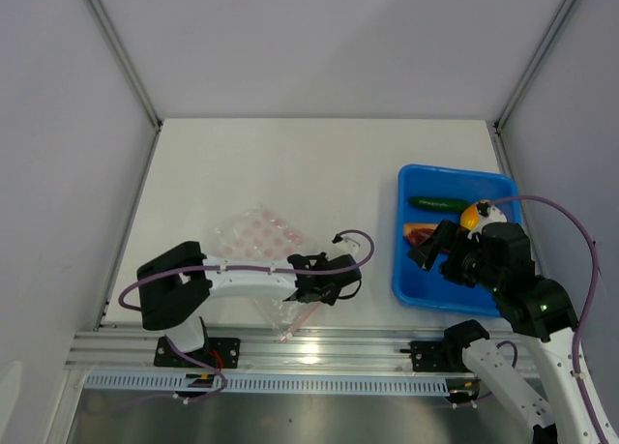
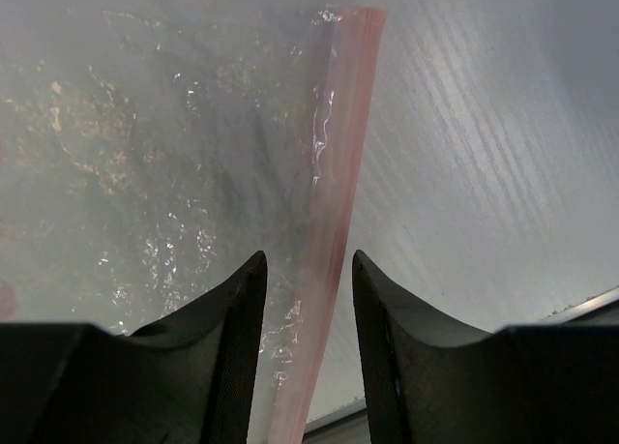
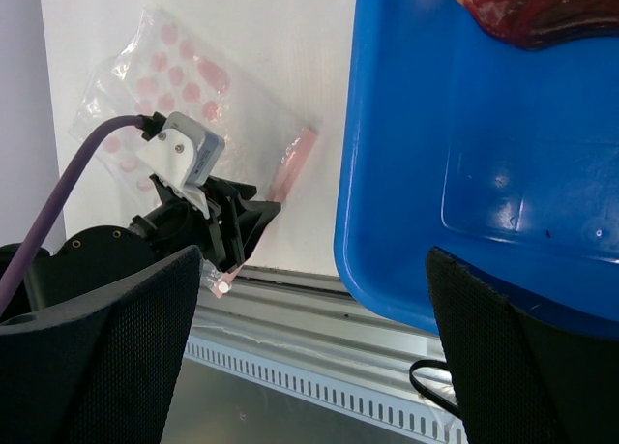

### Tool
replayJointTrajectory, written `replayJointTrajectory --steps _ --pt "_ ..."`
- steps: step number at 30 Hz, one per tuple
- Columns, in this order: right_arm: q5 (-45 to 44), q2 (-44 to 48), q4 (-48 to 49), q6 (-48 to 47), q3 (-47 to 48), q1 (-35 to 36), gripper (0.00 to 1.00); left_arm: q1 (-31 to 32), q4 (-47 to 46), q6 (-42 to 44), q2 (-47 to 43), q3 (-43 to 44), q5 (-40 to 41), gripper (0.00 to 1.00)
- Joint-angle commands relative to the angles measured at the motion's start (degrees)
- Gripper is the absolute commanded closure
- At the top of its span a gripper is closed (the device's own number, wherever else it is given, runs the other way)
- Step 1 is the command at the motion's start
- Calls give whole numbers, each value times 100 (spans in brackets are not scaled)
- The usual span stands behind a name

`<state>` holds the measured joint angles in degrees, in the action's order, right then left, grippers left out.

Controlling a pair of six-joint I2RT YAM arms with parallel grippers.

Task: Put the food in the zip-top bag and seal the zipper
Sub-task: Pick up the zipper food storage bag at the center of the board.

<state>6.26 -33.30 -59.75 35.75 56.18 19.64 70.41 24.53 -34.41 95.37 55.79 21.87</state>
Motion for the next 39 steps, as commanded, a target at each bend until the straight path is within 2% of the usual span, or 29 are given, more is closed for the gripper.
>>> replayJointTrajectory --steps 1,12,16,20,25,30,39 --pt "-55 43 -55 -59 147 -21 1 -28 -230 23 -28 -147 63 57" --pt "7 52 -37 -15 77 -21 1 -19 -309 -39 -1 -288 46 56" --pt "7 60 -28 -6 42 -21 1 34 -370 -30 -203 -384 124 48" --pt "42 78 16 20 7 -30 1 209 -213 -22 -274 -297 387 32" --pt "68 69 24 29 15 -22 1 324 42 -153 -63 -165 651 27" --pt "86 69 24 29 -11 -30 1 377 498 -469 191 -7 1091 29" --pt "165 78 86 46 -72 -30 1 473 939 -637 605 283 1794 43"
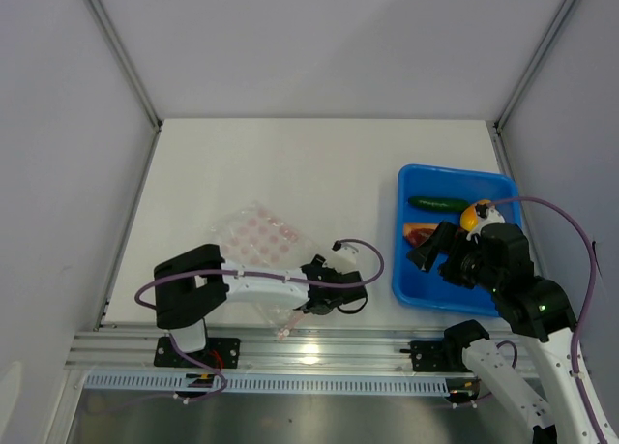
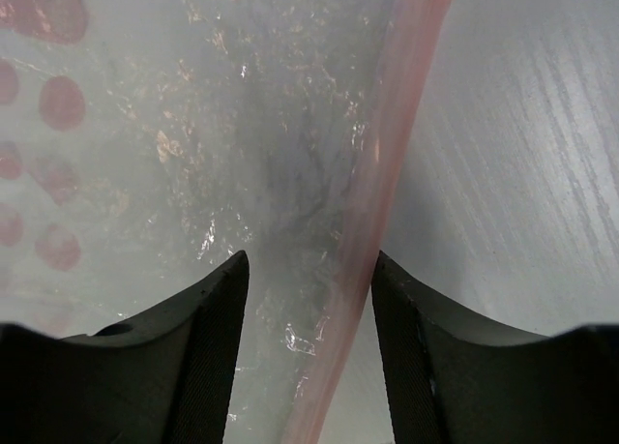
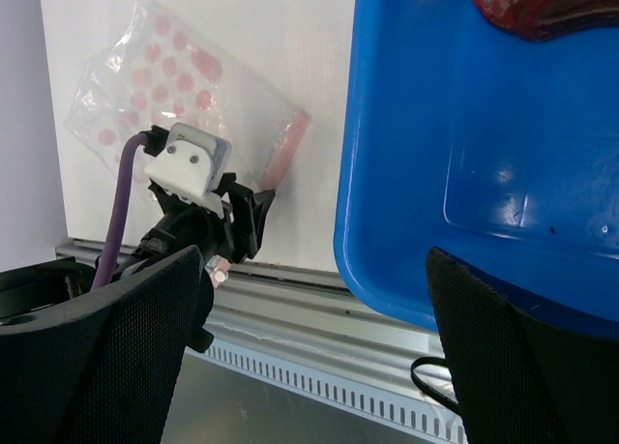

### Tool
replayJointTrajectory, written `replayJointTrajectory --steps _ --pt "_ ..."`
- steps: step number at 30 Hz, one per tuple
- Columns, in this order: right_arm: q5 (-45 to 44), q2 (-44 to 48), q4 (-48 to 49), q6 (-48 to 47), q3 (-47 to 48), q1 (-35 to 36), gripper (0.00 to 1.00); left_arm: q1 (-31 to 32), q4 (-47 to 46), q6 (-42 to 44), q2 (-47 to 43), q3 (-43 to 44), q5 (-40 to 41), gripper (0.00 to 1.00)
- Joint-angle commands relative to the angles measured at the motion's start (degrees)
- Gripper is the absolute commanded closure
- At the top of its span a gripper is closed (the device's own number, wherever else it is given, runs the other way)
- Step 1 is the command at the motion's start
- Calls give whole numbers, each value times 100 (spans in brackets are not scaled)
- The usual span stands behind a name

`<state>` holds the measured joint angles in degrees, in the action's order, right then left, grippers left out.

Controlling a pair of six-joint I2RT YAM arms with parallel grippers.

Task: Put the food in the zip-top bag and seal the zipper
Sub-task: Pick up the zipper food storage bag at the center of the board.

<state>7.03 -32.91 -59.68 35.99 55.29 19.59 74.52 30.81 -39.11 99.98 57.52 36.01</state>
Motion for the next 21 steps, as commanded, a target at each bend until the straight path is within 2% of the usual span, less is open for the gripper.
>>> replayJointTrajectory --steps 1,13,21 --pt "88 39 79 14 8 -26 0 63 321 -176 144 111 441 44" --pt "132 74 132 49 -79 -26 1 71 215 -158 153 -12 574 69" --pt "159 109 106 49 -79 -35 1 80 312 -193 100 -47 653 72"
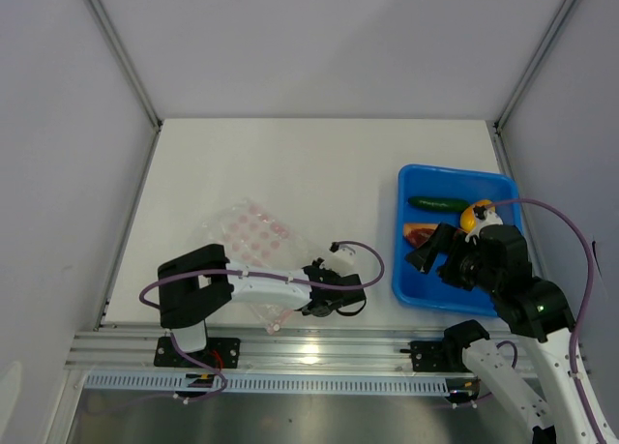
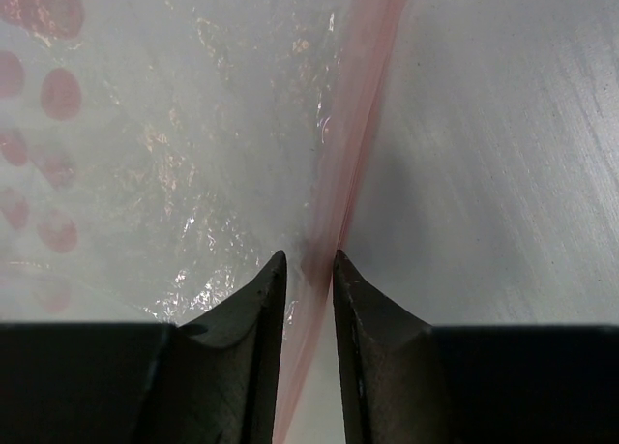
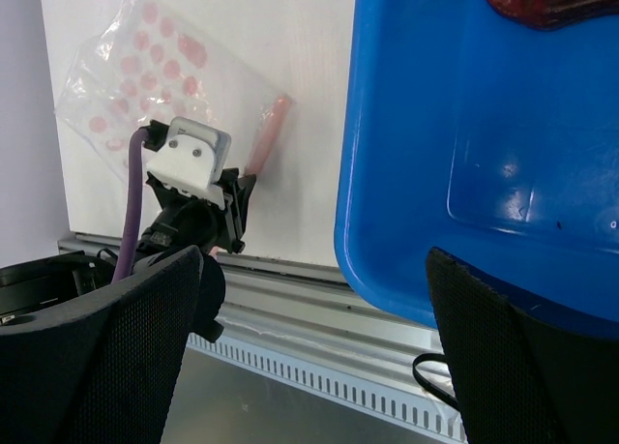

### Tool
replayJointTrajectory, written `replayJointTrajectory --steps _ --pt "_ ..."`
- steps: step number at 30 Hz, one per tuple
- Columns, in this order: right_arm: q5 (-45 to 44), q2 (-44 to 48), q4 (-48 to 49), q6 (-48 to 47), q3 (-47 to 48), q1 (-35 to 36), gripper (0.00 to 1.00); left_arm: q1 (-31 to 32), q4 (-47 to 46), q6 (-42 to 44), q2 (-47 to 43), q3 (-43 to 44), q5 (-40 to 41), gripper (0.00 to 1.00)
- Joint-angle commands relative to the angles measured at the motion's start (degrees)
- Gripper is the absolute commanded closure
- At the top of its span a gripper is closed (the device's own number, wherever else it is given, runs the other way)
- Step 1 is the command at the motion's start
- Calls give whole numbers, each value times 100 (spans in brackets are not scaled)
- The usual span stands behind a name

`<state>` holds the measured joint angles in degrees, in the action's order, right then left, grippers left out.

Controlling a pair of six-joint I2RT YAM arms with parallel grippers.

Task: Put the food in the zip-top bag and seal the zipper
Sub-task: Pick up the zipper food storage bag at the center of the board.

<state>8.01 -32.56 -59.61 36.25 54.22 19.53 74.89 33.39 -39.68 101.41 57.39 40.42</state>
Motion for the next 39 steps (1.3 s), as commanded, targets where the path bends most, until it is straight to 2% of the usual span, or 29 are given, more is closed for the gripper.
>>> replayJointTrajectory --steps 1,12,17,18,22,30,39 --pt "60 83 99 31 28 -28 1 34 63 -145 -51 -52 220 73" --pt "113 83 134 49 1 -28 1 34 265 -303 -112 -61 440 75" --pt "131 92 134 58 -7 -19 1 34 282 -295 -95 -17 519 91" --pt "131 100 143 66 -25 -28 1 34 274 -277 -103 -26 528 99" --pt "122 100 196 49 -86 -19 1 8 282 -216 -252 1 502 99" --pt "727 -58 573 -4 -262 -19 2 -80 72 494 -1552 229 -332 99" --pt "1352 -339 1496 391 -394 94 19 -308 388 979 -2142 1388 -1483 99"
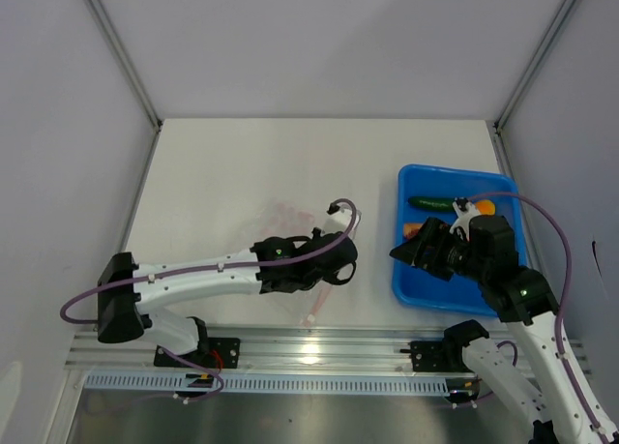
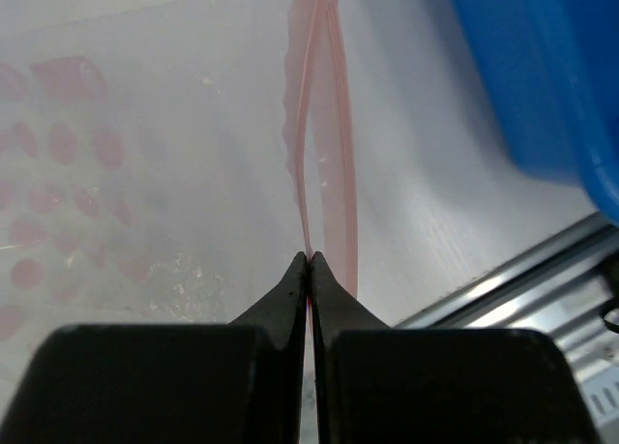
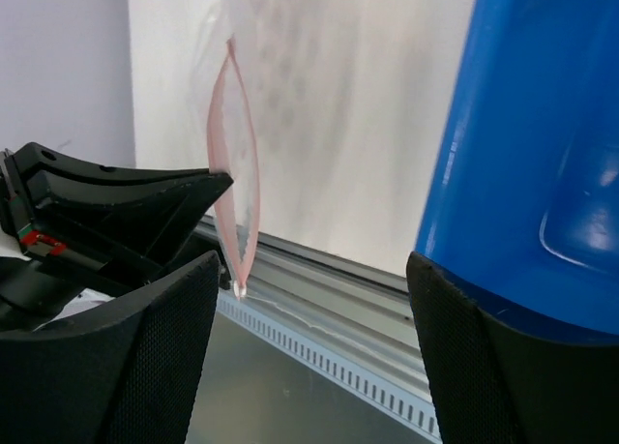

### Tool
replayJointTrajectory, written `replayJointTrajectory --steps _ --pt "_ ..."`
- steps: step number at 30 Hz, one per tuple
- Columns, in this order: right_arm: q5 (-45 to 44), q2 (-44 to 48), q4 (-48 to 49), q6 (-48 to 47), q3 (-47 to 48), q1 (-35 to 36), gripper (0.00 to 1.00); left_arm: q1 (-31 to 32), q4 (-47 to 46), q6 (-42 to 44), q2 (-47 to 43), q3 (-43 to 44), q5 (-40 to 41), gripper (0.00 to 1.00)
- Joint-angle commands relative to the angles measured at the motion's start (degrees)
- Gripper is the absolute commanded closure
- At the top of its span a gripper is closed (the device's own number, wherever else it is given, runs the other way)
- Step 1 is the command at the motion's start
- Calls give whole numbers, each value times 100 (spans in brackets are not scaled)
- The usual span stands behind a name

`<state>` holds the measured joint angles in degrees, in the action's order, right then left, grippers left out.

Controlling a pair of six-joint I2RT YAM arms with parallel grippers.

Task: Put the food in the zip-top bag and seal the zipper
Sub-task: Pick up the zipper food storage bag at the center of the board.

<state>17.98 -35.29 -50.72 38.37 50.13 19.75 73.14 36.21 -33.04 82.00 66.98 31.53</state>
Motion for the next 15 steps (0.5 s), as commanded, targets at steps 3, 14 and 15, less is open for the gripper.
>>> replayJointTrajectory --steps 3,14,15 --pt "452 -232 914 311 -55 169 24 -230 193 403 -219 771 -779 99" --pt "-400 -944 1706 645 -170 1530 32 -485 370 561 -105 1476 -1676 99" --pt "-539 -997 1714 637 -153 1593 32 -485 370 561 -96 1519 -1702 99"
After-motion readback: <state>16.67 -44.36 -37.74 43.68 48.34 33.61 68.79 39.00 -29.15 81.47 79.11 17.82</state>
